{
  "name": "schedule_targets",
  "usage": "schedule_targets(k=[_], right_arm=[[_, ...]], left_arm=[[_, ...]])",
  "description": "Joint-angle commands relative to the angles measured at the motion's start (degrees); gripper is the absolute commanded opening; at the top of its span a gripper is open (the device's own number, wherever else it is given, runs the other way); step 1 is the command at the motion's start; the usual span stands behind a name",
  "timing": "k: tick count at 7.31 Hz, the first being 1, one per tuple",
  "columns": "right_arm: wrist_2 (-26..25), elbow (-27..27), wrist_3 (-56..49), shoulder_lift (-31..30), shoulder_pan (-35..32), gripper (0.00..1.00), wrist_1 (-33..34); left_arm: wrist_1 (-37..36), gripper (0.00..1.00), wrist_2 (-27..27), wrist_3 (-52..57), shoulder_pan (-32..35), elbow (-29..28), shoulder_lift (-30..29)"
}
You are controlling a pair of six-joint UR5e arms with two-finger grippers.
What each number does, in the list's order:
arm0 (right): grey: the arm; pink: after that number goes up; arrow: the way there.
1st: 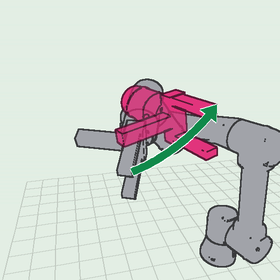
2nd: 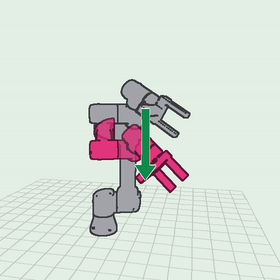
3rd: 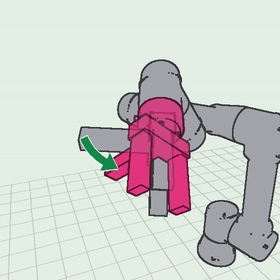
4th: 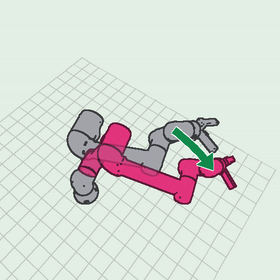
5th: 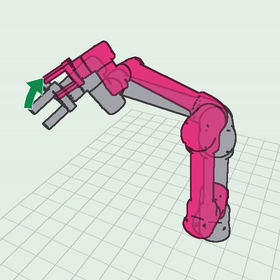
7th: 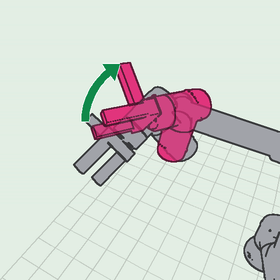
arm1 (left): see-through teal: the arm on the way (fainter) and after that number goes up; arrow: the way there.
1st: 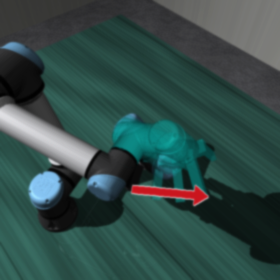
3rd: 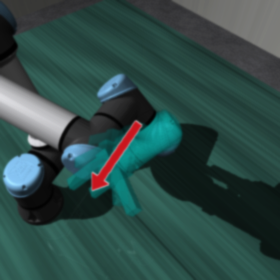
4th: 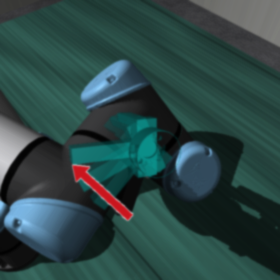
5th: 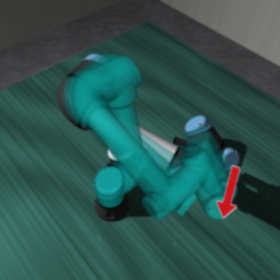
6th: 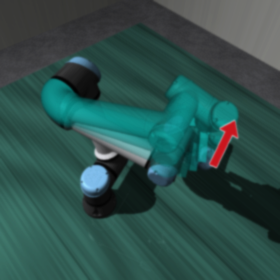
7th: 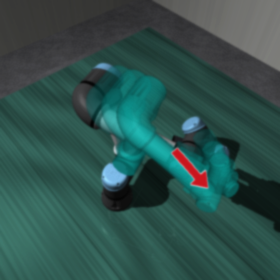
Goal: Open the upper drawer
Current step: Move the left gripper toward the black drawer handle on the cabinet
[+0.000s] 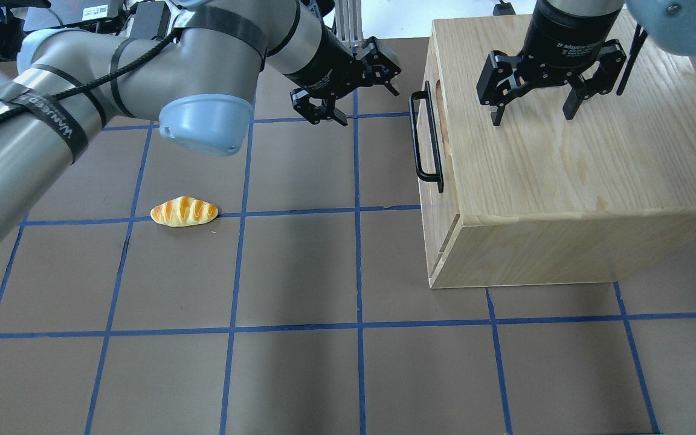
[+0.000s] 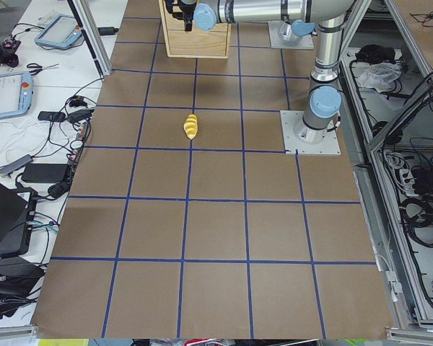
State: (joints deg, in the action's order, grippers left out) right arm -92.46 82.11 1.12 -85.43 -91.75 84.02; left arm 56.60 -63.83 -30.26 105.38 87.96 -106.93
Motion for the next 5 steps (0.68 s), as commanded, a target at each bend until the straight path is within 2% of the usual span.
schedule_targets(k=[1,5], right_arm=[[0.0,0.0,0.0,0.0,0.1,1.0,0.0],[0.0,0.0,-0.1,0.0,0.0,1.0,0.0]], left_arm=[[-1.9,1.0,0.3,0.1,2.5,0.4,-2.0],[-1.8,1.0,0.0,2.2,3.1,1.3,-2.6]])
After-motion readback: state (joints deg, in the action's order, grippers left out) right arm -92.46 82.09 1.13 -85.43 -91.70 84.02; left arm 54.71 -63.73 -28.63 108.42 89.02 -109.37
